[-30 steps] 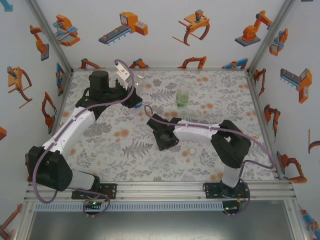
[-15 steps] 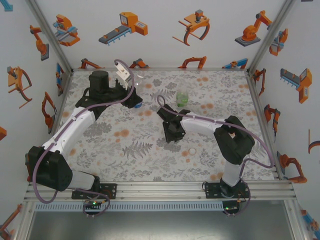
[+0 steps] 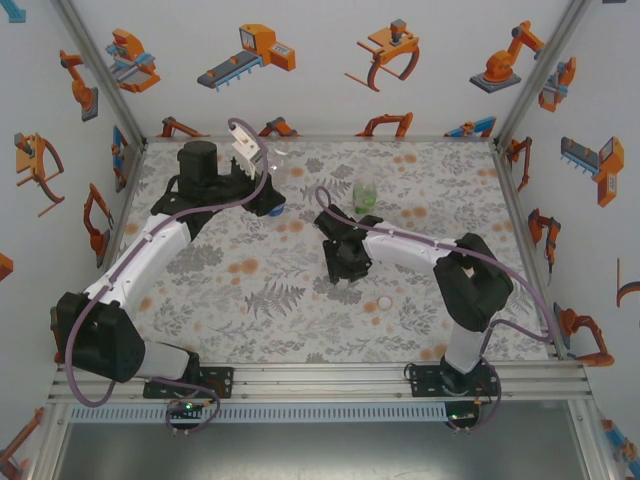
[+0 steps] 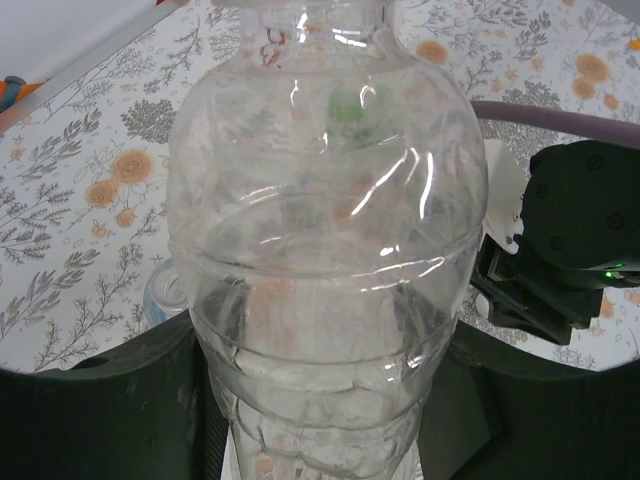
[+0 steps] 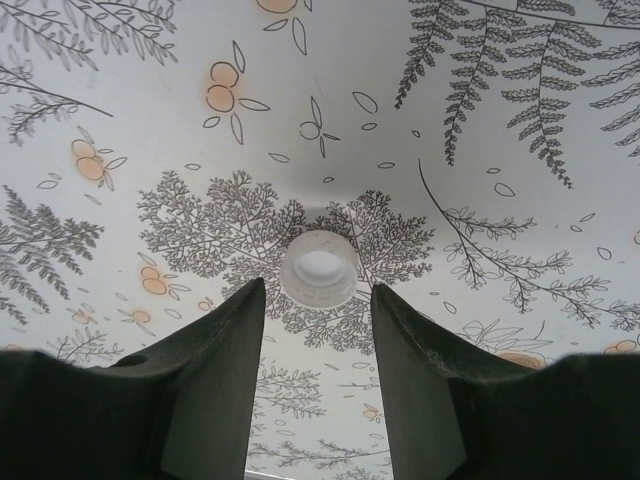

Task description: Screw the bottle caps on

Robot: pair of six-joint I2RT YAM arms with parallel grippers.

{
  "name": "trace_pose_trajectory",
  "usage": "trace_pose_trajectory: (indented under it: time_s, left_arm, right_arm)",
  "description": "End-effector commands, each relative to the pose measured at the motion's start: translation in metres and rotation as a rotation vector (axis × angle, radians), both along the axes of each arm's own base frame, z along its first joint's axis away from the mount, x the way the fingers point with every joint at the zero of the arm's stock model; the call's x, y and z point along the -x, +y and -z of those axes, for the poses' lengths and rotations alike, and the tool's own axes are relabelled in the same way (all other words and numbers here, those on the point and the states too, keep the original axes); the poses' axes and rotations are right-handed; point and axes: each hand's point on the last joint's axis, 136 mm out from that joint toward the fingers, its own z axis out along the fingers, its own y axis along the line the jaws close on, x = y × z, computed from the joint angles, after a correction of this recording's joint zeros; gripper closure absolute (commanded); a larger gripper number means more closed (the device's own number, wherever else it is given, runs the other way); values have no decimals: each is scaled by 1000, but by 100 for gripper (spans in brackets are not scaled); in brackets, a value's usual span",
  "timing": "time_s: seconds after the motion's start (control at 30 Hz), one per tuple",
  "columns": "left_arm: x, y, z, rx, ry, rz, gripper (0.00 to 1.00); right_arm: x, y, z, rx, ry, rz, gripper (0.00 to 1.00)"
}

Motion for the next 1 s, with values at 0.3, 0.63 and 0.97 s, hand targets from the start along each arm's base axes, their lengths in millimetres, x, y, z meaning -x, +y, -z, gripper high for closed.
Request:
trace_pose_trajectory:
  time_s: [0.3,0.63,0.97]
  left_arm:
    - [8,1,-18,38,-37,13,100]
    - [8,2,-19,37,-41,14,100]
    - [8,1,-19,37,-39,14,100]
  right_arm:
    - [-1,7,-6,-44,10,13,54]
    - [-2,8,-1,-34,14,8,54]
    - [-1,7,6,-24,26,8,54]
